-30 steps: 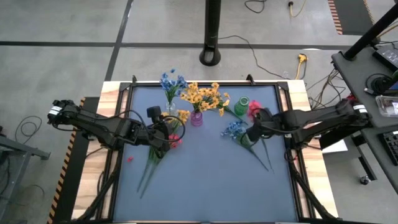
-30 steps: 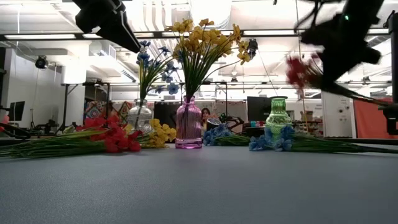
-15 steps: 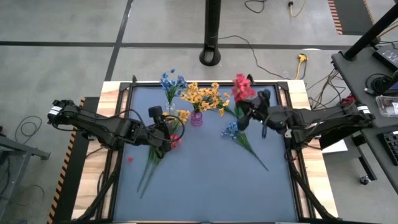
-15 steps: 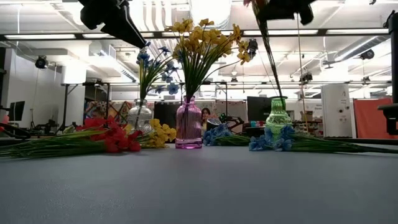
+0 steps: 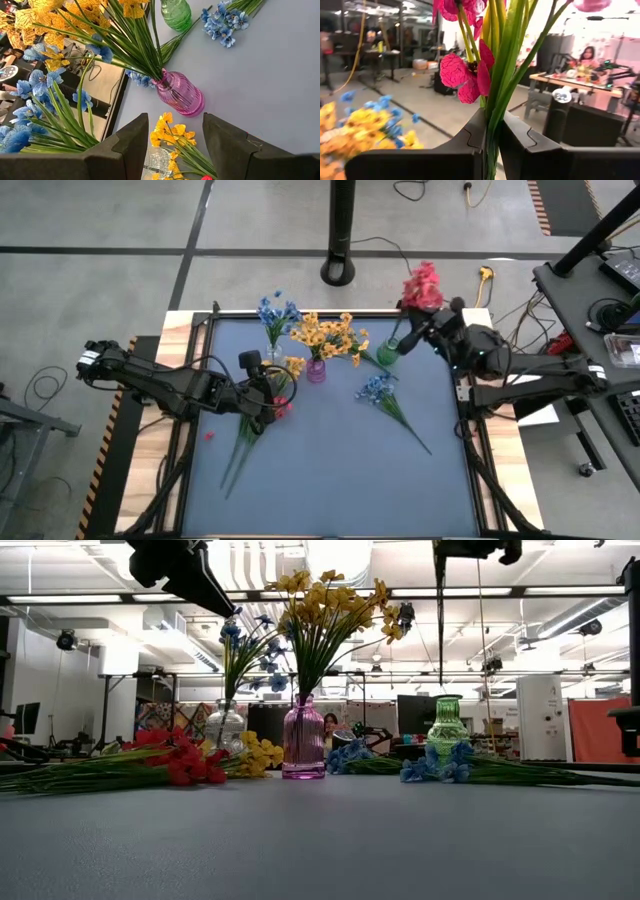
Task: Sort flowers into vase by color
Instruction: Put the right red flowers into the green vase, then put the left red flowers into the green vase
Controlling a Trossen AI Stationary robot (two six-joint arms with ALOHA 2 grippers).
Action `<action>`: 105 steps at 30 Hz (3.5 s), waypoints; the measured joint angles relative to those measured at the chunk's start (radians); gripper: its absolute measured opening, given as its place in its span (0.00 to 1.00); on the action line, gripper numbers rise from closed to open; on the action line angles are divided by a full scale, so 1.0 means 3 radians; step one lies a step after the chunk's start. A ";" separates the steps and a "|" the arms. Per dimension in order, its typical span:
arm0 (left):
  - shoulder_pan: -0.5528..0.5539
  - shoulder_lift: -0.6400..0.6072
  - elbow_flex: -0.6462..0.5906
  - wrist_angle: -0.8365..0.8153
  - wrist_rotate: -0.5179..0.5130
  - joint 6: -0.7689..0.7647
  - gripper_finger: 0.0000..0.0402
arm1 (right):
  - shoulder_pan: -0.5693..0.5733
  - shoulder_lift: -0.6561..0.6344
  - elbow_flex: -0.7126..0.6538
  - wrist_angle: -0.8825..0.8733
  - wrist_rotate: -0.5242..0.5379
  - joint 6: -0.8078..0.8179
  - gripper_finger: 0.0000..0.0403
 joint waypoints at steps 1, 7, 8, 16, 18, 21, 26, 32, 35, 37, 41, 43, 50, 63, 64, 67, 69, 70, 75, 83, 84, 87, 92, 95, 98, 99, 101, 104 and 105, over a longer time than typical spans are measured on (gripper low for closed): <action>0.0000 0.0000 0.0000 0.0000 0.0000 0.0000 0.43 | -0.0027 -0.0026 0.0000 0.0003 0.0000 -0.0029 0.07; 0.0000 0.0000 0.0000 0.0000 0.0000 0.0000 0.43 | -0.0184 -0.0055 -0.0023 0.0003 -0.0023 -0.0071 0.07; 0.0000 0.0000 0.0000 0.0000 0.0000 0.0000 0.43 | -0.0210 -0.0039 -0.0037 0.0008 -0.0061 -0.0036 0.07; 0.0000 0.0000 0.0000 0.0000 0.0000 0.0000 0.43 | -0.0348 0.0055 -0.0183 0.0004 -0.0092 0.0170 0.07; 0.0000 0.0000 0.0000 0.0001 0.0000 0.0000 0.43 | -0.0350 0.0076 -0.0219 -0.0005 -0.0086 0.0192 0.07; 0.0000 0.0000 0.0000 0.0001 0.0000 0.0000 0.43 | -0.0349 0.0114 -0.0250 -0.0012 -0.0086 0.0205 0.07; -0.0001 0.0000 0.0000 0.0000 0.0000 0.0000 0.43 | -0.0349 0.0168 -0.0328 -0.0024 -0.0086 0.0321 0.07; -0.0001 0.0000 0.0000 0.0000 0.0000 0.0000 0.43 | -0.0349 0.0177 -0.0388 -0.0023 -0.0066 0.0417 0.07; -0.0001 0.0000 0.0000 0.0001 0.0000 0.0000 0.43 | -0.0349 0.0177 -0.0388 -0.0022 -0.0062 0.0434 0.07; 0.0000 0.0000 0.0000 0.0000 0.0000 0.0000 0.43 | -0.0349 0.0177 -0.0388 -0.0023 -0.0062 0.0431 0.07; -0.0001 0.0000 0.0000 0.0001 0.0000 0.0000 0.43 | -0.0349 0.0177 -0.0388 -0.0024 -0.0062 0.0442 0.08; -0.0001 0.0000 0.0000 0.0000 0.0000 -0.0001 0.43 | -0.0349 0.0177 -0.0388 -0.0023 -0.0062 0.0490 0.11; 0.0000 0.0000 0.0000 0.0001 0.0000 -0.0011 0.43 | -0.0349 0.0179 -0.0388 -0.0154 -0.0060 0.0635 0.28; -0.0001 0.0000 0.0000 0.0001 0.0000 -0.0163 0.43 | -0.0348 0.0177 -0.0354 -0.0768 -0.0058 0.1013 0.56; 0.0000 0.0000 0.0000 0.0001 0.0000 -0.0195 0.43 | -0.0348 0.0177 -0.0330 -0.0844 -0.0059 0.1041 0.58; 0.0000 0.0000 0.0000 0.0001 0.0000 -0.0301 0.43 | -0.0348 0.0177 -0.0259 -0.1080 -0.0058 0.1112 0.63; -0.0001 0.0000 0.0000 0.0001 0.0000 -0.0394 0.43 | -0.0340 0.0176 -0.0209 -0.1227 -0.0060 0.1161 0.66; -0.0003 0.0000 0.0000 -0.0003 0.0002 -0.0461 0.43 | -0.0332 0.0176 -0.0185 -0.1294 -0.0062 0.1193 0.68; -0.0008 0.0000 0.0023 -0.0345 0.0054 -0.1085 0.43 | -0.0256 0.0176 -0.0070 -0.1728 -0.0072 0.1389 0.73; -0.0013 0.0015 0.0029 -0.1077 0.0768 -0.2533 0.43 | -0.0155 0.0176 -0.0031 -0.2311 -0.0074 0.1815 0.73; -0.0013 0.0017 0.0029 -0.1149 0.0948 -0.2667 0.43 | -0.0143 0.0176 -0.0031 -0.2369 -0.0082 0.1849 0.73; -0.0019 0.0017 0.0025 -0.1297 0.1419 -0.2975 0.43 | -0.0102 0.0176 -0.0031 -0.2472 -0.0093 0.1914 0.72; -0.0019 0.0017 0.0022 -0.1563 0.1818 -0.3203 0.43 | -0.0055 0.0176 -0.0031 -0.2485 -0.0247 0.1922 0.71; -0.0019 0.0017 0.0021 -0.1658 0.1981 -0.3307 0.43 | -0.0054 0.0176 -0.0031 -0.2484 -0.0266 0.1913 0.71; -0.0046 0.0019 0.0019 -0.1656 0.2064 -0.3625 0.43 | -0.0054 0.0176 -0.0031 -0.2483 -0.0266 0.1907 0.71; -0.0066 0.0029 0.0019 -0.1657 0.2090 -0.3719 0.43 | -0.0054 0.0176 -0.0031 -0.2483 -0.0265 0.1897 0.71; -0.0127 0.0065 0.0016 -0.1668 0.2131 -0.3809 0.43 | -0.0054 0.0176 -0.0031 -0.2483 -0.0266 0.1894 0.71; -0.0230 0.0173 0.0000 -0.1684 0.2202 -0.3940 0.44 | -0.0054 0.0176 -0.0031 -0.2485 -0.0272 0.1887 0.72; -0.0266 0.0222 -0.0001 -0.1684 0.2227 -0.3964 0.45 | -0.0054 0.0176 -0.0031 -0.2486 -0.0294 0.1887 0.73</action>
